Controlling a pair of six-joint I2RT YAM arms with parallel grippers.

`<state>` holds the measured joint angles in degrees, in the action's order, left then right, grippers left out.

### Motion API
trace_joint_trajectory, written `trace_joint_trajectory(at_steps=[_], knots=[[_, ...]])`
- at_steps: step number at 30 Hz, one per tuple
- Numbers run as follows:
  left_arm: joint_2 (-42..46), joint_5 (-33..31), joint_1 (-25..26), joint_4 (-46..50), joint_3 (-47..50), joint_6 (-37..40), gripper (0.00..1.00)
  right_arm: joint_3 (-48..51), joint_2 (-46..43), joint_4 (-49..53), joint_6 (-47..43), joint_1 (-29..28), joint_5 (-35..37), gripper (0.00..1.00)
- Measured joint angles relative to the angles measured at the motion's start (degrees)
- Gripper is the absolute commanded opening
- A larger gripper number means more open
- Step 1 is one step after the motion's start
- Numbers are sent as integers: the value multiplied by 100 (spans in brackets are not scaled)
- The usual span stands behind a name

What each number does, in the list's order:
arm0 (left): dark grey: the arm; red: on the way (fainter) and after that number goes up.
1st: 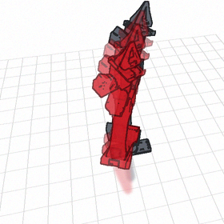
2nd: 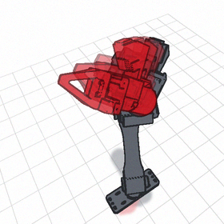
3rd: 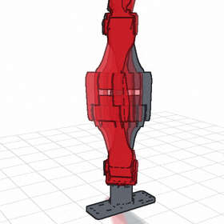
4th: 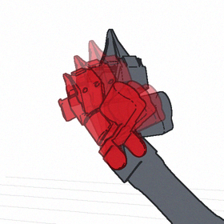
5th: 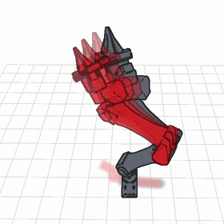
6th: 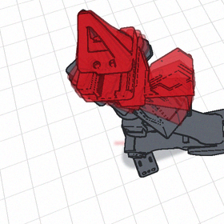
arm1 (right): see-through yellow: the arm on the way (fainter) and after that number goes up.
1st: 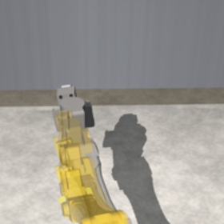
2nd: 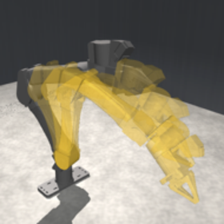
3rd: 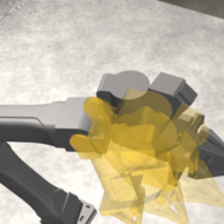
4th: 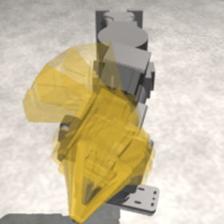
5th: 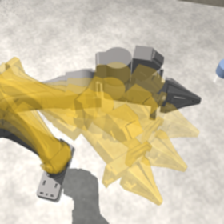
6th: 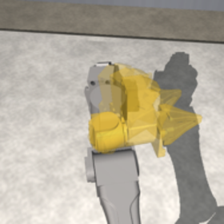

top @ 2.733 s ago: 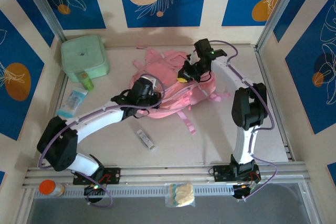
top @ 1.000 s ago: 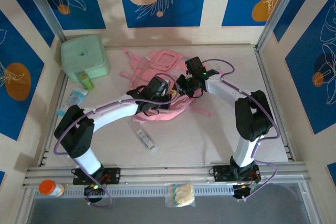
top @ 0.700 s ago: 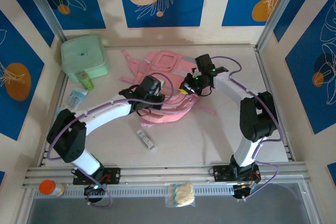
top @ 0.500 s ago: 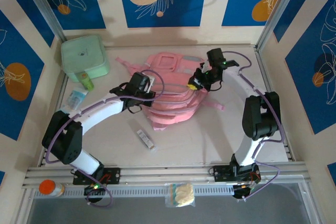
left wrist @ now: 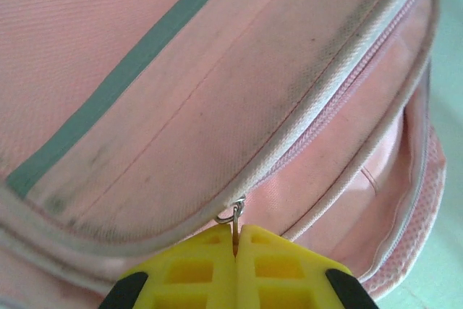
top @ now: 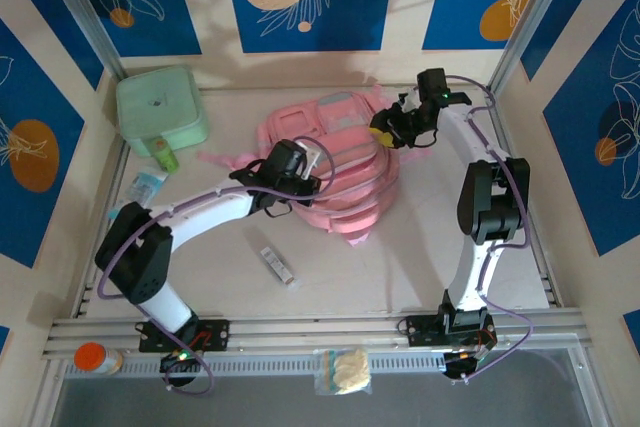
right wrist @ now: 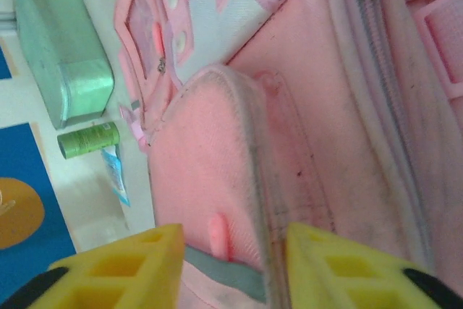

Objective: Pack the student bag
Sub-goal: Unzip the student bag at the top-center of the table.

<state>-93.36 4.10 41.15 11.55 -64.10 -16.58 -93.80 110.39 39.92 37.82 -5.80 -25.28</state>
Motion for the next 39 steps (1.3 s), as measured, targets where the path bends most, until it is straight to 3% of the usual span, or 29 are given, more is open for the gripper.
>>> trace_joint_trajectory(at_steps=[3,7,10,13,17,31,39], knots=[[-105,42,20,50,-31,-44,0,688,-393,-422,356,-116,-35,54],[-114,35,24,48,-48,-50,0,1438,-896,-708,876,-428,-92,52],[-114,33,24,50,-48,-50,0,1753,-1047,-997,1204,-601,-83,38],[-114,-9,24,85,-61,-20,0,1821,-1032,-1102,1386,-616,-68,12],[-109,-138,-2,138,-79,79,0,1816,-1032,-1147,1526,-581,-68,0],[0,37,-1172,-98,166,319,0,1950,-1019,-1504,1714,-511,-293,0],[-131,168,-1429,-216,59,310,0,1864,-940,-1547,1696,-693,-299,0]])
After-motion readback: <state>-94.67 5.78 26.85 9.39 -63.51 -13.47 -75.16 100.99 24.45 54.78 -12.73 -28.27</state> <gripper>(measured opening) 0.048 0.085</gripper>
